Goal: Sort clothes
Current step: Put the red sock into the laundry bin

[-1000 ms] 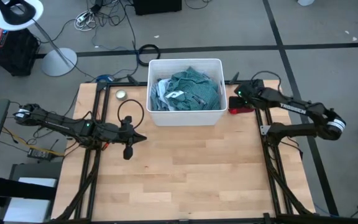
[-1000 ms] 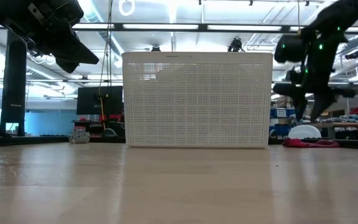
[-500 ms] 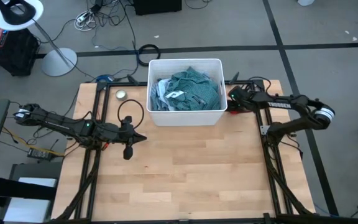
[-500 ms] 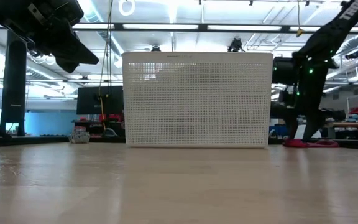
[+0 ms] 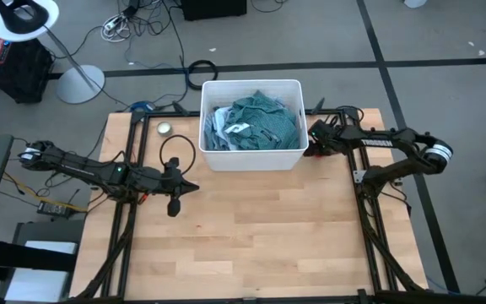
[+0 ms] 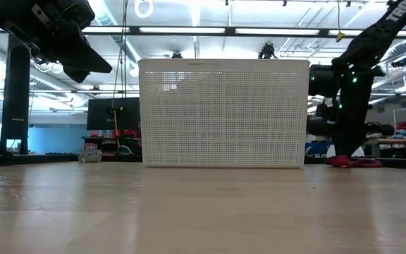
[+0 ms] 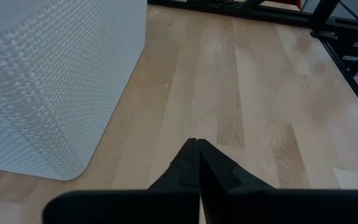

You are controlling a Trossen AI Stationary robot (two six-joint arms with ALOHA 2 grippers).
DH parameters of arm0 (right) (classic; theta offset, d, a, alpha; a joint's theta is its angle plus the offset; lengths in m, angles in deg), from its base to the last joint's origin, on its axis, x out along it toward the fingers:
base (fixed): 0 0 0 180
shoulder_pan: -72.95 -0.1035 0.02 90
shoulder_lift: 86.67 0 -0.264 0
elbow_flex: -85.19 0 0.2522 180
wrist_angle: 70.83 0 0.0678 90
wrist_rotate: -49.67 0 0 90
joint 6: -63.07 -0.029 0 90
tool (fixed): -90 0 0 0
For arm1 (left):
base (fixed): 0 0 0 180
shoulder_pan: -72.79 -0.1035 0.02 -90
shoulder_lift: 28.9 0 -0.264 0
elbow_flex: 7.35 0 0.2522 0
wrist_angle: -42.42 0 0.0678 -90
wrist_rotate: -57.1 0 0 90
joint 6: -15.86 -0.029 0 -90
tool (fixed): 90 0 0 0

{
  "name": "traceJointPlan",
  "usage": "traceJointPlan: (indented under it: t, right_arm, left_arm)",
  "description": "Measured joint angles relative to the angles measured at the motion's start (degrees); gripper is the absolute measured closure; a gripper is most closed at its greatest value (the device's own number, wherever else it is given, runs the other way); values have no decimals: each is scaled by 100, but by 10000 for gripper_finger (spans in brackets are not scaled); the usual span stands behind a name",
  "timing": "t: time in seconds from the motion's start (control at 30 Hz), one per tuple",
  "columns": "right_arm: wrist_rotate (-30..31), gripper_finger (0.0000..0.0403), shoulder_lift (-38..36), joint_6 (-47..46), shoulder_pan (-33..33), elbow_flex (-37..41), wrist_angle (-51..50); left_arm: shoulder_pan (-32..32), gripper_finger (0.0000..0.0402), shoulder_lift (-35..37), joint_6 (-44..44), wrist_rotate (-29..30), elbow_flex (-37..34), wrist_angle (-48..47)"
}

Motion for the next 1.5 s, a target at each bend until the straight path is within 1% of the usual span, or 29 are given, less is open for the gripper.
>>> traceJointPlan:
  t: [0.2,0.4,0.6,0.77,0.93,1.1,1.3,1.4,1.5]
  right_arm:
    - [12,396,-790,21,-44,-15,-480]
    - [57,399,-1689,71,-178,-378,-1300]
    - [98,401,-2505,220,-371,-1159,-2015]
    - [245,401,-2834,456,-593,-2140,-2511]
    - [528,402,-2841,845,-1014,-3146,-2603]
    - [524,402,-2643,1533,-1581,-3767,-2084]
    - [510,402,-2190,1971,-2164,-3859,-1133]
    - [481,401,-1793,2051,-2295,-3859,-734]
    - [214,401,-1332,2300,-2322,-3859,-335]
  left_arm:
    - [-2,401,-1,2,0,0,0]
    - [-1,401,-1,2,0,0,0]
    - [-1,401,-1,4,0,0,4]
    - [-2,401,-2,4,0,0,4]
    - [-1,401,-1,4,0,0,5]
    - [0,401,0,4,2,0,10]
    - [-2,401,0,4,2,0,11]
    - [-1,401,-2,4,2,0,13]
    - [0,401,-2,5,2,0,15]
